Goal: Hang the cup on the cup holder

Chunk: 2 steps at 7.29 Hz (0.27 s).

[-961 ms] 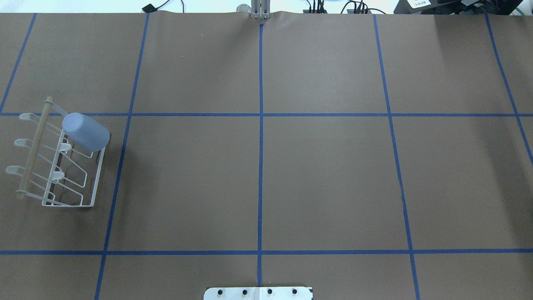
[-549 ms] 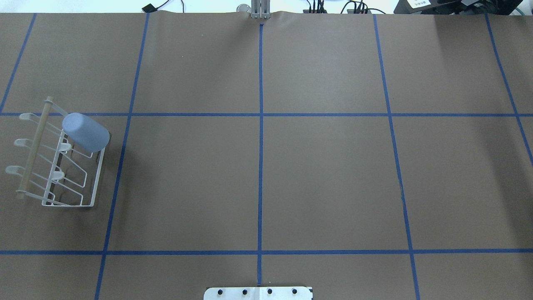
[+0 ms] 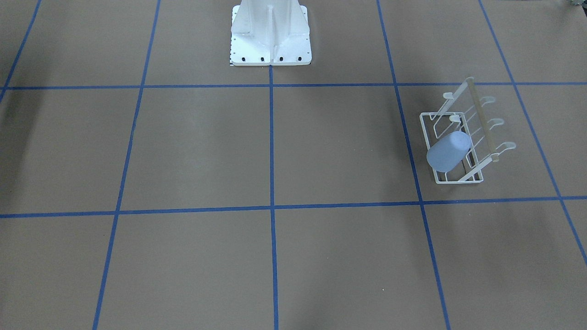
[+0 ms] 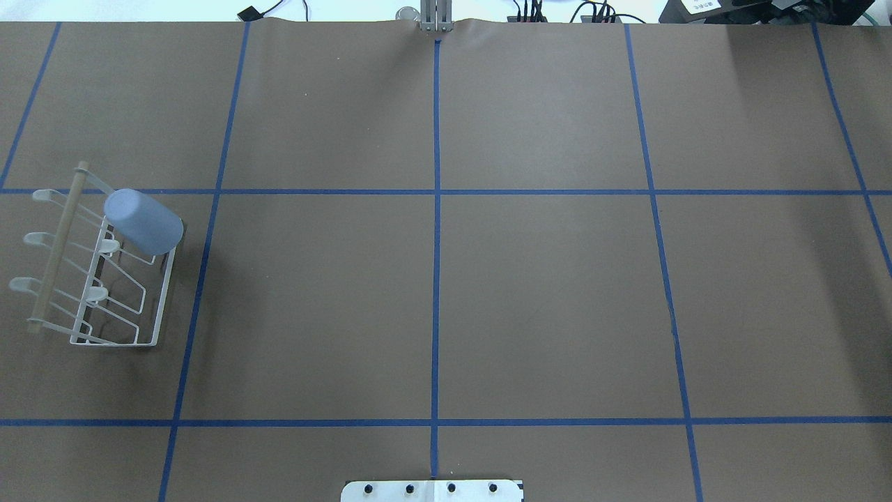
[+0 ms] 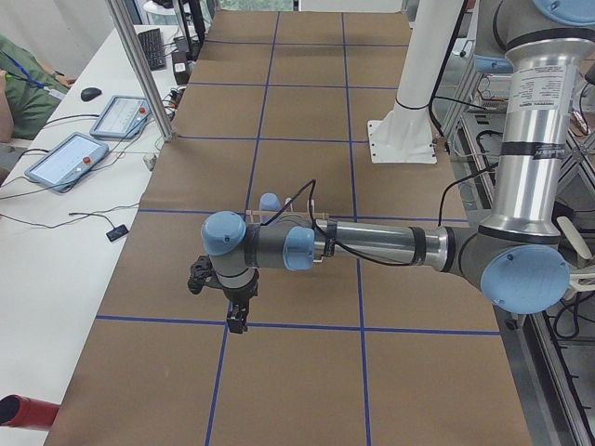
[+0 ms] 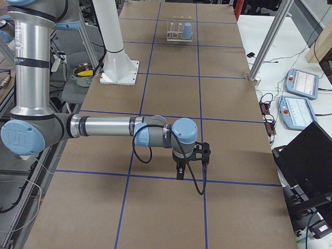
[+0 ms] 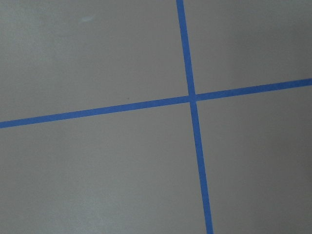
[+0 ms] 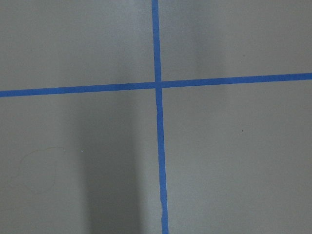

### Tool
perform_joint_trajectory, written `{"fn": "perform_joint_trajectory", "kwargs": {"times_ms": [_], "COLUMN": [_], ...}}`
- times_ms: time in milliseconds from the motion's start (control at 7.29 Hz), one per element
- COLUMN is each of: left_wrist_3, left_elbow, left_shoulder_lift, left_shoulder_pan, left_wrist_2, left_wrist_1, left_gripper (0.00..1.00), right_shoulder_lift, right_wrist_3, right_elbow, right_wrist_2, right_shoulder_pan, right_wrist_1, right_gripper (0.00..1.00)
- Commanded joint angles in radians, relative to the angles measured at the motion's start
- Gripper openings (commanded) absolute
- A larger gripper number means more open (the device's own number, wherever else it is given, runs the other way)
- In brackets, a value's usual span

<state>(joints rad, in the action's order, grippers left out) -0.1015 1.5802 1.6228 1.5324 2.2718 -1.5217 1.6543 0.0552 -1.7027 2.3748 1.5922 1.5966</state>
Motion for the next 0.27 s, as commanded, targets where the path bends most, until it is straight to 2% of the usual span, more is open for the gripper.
{"fn": "perform_joint_trajectory", "kwargs": {"times_ms": [0, 137], "left_wrist_3": [-0.001, -0.001], "left_elbow": [0.000, -0.002], "left_shoulder_lift": [0.000, 0.000], "left_shoulder_pan": [0.000, 0.000], "left_wrist_2": [0.000, 0.000], "left_wrist_1": [0.000, 0.000], "left_gripper": [0.98, 0.98], "right_shoulder_lift": [-0.001, -0.001], "right_wrist_3": [0.000, 0.002], "right_elbow": [-0.002, -0.002], "right_wrist_2": [0.000, 0.001], "right_shoulder_pan": [0.000, 0.000], "right_wrist_1": [0.000, 0.000], "right_gripper": [1.00, 1.00]}}
